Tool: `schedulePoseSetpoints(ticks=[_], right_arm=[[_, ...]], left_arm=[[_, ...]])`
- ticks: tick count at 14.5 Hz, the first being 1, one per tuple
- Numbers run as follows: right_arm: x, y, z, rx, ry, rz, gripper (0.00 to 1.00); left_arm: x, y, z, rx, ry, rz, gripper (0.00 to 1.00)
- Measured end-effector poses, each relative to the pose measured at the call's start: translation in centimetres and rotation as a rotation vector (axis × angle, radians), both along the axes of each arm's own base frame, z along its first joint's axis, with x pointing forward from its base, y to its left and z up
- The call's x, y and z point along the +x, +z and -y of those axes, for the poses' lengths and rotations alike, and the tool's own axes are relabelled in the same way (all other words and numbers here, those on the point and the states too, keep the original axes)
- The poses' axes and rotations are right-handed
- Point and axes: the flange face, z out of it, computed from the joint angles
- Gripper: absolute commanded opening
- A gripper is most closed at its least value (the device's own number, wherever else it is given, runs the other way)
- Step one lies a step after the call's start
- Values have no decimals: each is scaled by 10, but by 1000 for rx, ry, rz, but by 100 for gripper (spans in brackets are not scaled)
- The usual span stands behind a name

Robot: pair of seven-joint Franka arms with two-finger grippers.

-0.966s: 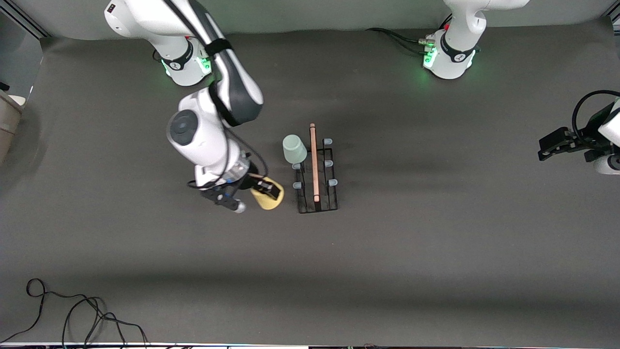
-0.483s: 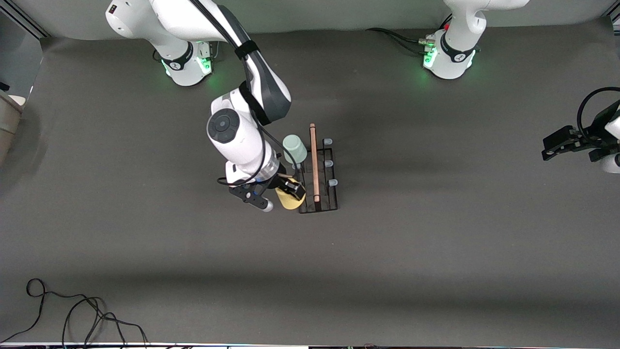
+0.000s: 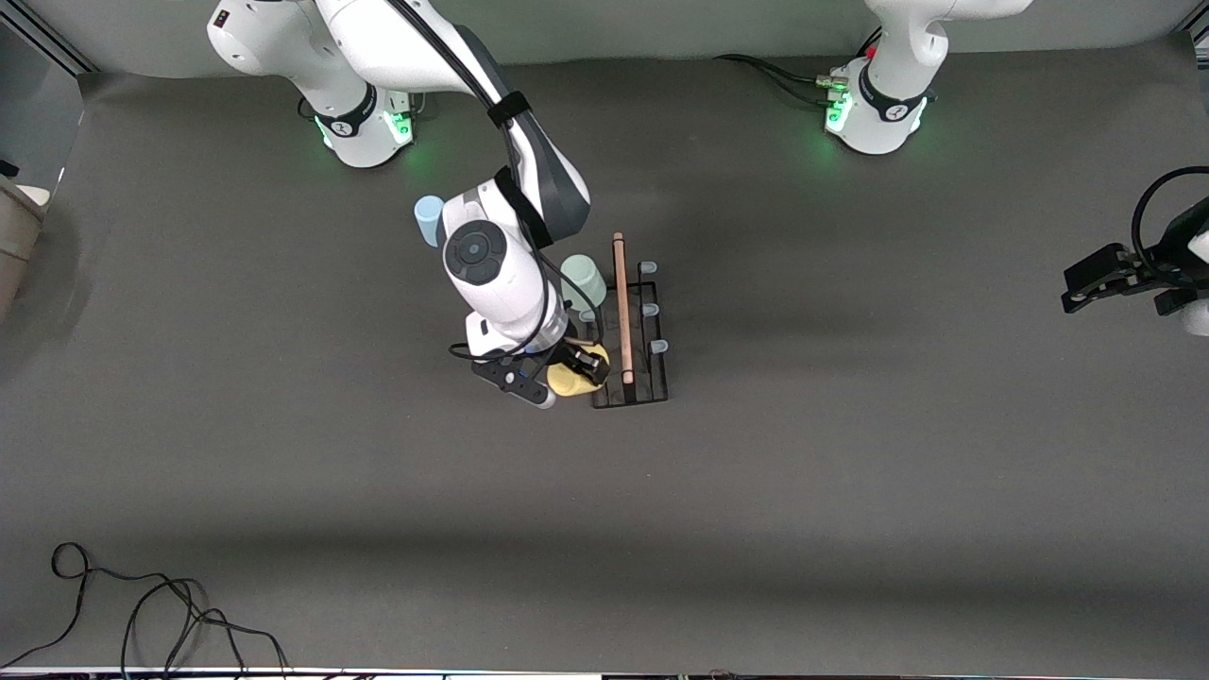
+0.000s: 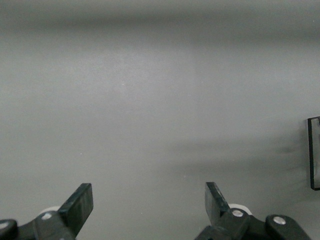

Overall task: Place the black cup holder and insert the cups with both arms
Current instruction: 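Carry the yellow cup with the right gripper over the rack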

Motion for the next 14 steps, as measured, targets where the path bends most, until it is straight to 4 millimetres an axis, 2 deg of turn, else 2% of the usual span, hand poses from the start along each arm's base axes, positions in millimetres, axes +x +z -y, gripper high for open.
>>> schedulePoseSetpoints(ticks=[7, 10, 12, 14], right_arm=[[-4, 3, -8, -7, 12, 10, 0], [-1, 17, -6, -18, 4, -5, 0], [1, 33, 3, -67, 13, -13, 0], [-4, 44, 1, -137, -4, 6, 0]], left_arm=[[0, 0, -2, 0, 3, 1, 100], [0, 0, -2, 0, 3, 1, 100], [0, 0, -2, 0, 3, 1, 100], [0, 0, -2, 0, 3, 0, 100]])
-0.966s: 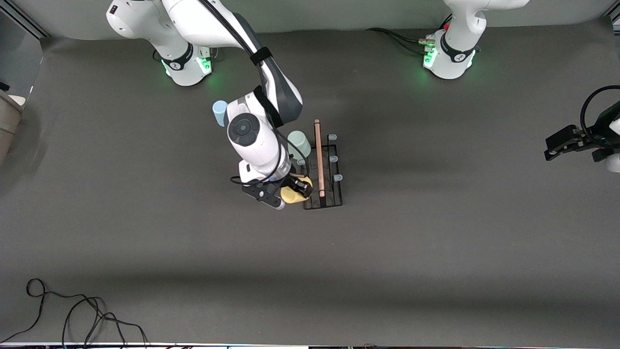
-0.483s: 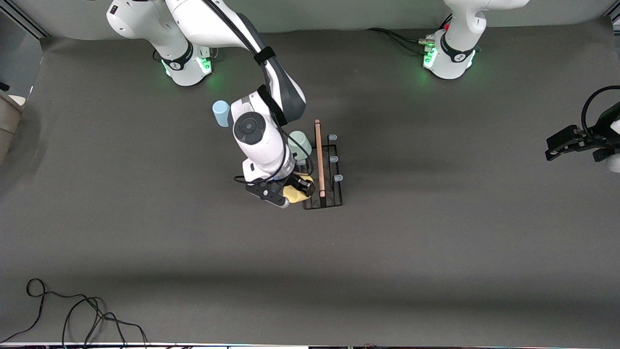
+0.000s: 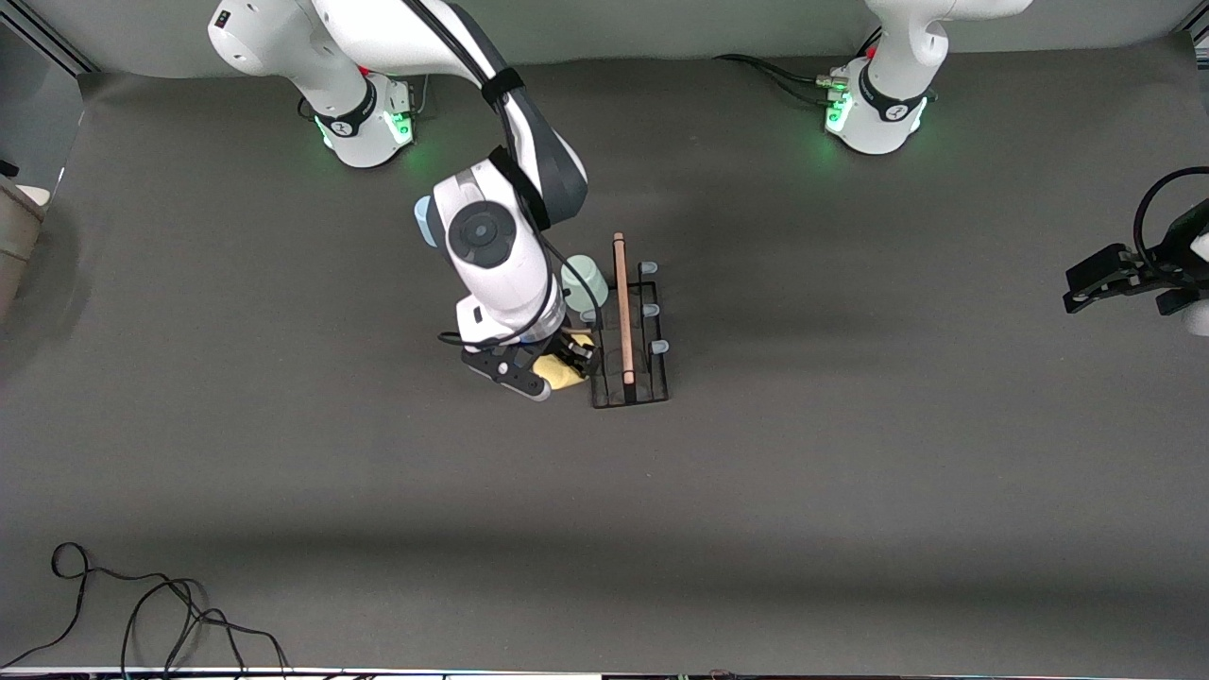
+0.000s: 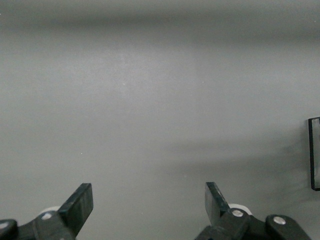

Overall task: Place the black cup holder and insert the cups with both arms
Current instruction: 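Carry the yellow cup with the right gripper over the rack, then lower the yellow cup onto a rack peg and open the right gripper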

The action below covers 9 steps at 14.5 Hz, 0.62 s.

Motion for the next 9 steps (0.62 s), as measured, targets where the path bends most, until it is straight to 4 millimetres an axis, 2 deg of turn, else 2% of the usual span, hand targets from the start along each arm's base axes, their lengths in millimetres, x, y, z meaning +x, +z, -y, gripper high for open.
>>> schedulePoseSetpoints(ticks=[4, 9], right_arm=[[-18, 2, -22, -38, -23, 24, 0], [-24, -2, -28, -34, -108, 19, 0]], left_arm=[[0, 0, 0, 0, 0, 0, 100], [0, 0, -1, 0, 1, 1, 100]])
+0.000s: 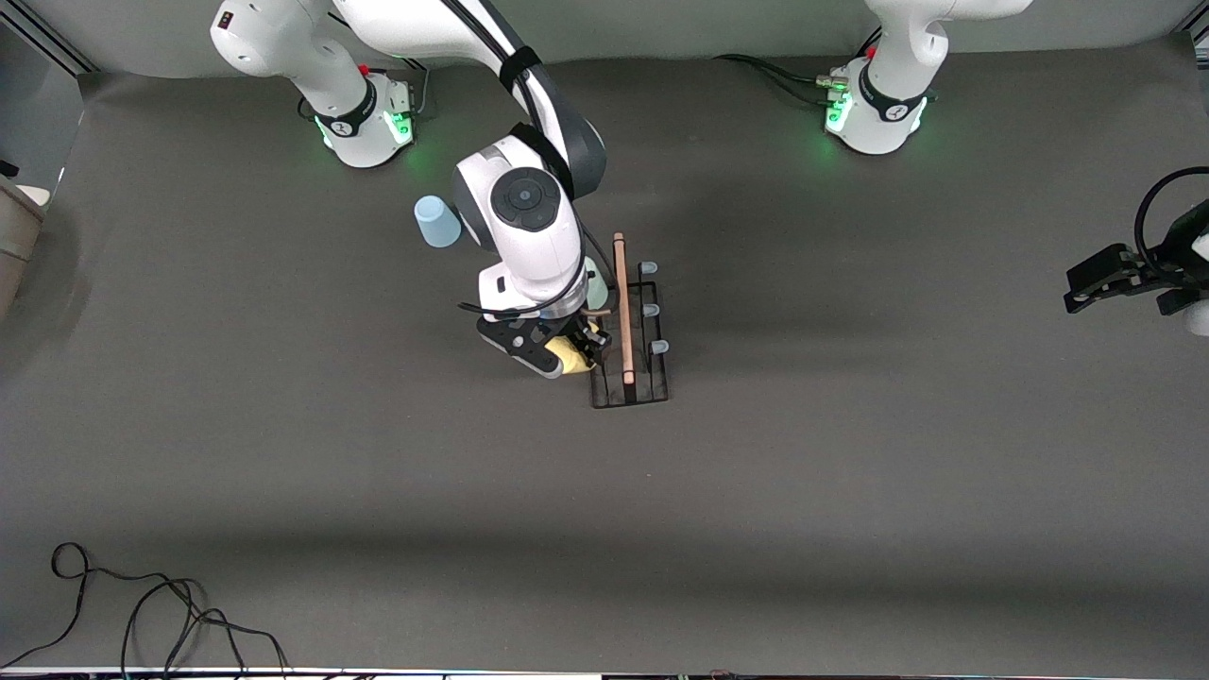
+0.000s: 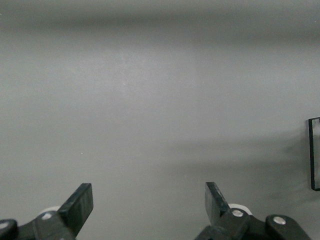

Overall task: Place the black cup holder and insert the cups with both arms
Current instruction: 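Lower the yellow cup onto a rack peg and open the right gripper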

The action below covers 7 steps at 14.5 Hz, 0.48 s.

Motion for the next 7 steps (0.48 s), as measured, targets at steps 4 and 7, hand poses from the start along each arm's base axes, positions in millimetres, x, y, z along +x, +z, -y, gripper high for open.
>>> schedulePoseSetpoints(ticks=[4, 7], right_arm=[[-14, -13, -16, -14, -11, -4, 0], [-15, -20, -17, -24, -9, -7, 63]], left_arm=[[0, 0, -2, 0, 4, 1, 100], [0, 0, -3, 0, 4, 1, 100]])
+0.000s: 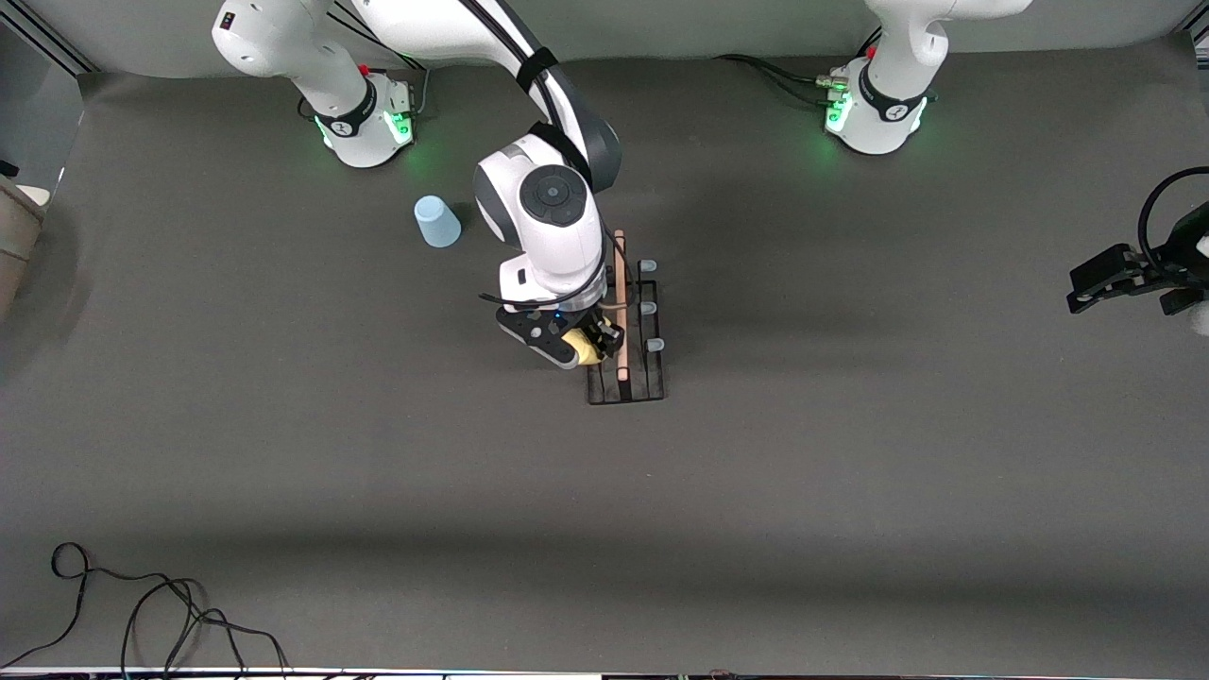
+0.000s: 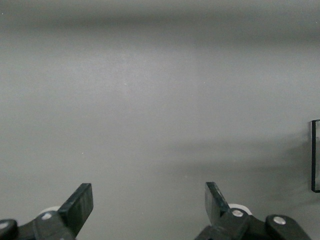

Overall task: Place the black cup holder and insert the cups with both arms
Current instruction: 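Lower the yellow cup onto a rack peg and open the right gripper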

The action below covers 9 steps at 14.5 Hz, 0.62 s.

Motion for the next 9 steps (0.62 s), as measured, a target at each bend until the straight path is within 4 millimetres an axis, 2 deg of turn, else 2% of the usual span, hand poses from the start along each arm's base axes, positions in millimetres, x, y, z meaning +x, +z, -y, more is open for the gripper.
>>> schedulePoseSetpoints(ticks=[1, 2, 3, 9], right_arm=[[0, -2, 0, -3, 0, -1, 82], [0, -3, 0, -5, -1, -2, 96], [0, -5, 0, -7, -1, -3, 100], [3, -4, 3, -8, -8, 1, 100]], left_arm=[[0, 0, 0, 0, 0, 0, 100], [0, 0, 0, 0, 1, 0, 100], [0, 0, -1, 0, 1, 0, 100], [0, 0, -1, 0, 2, 1, 100]])
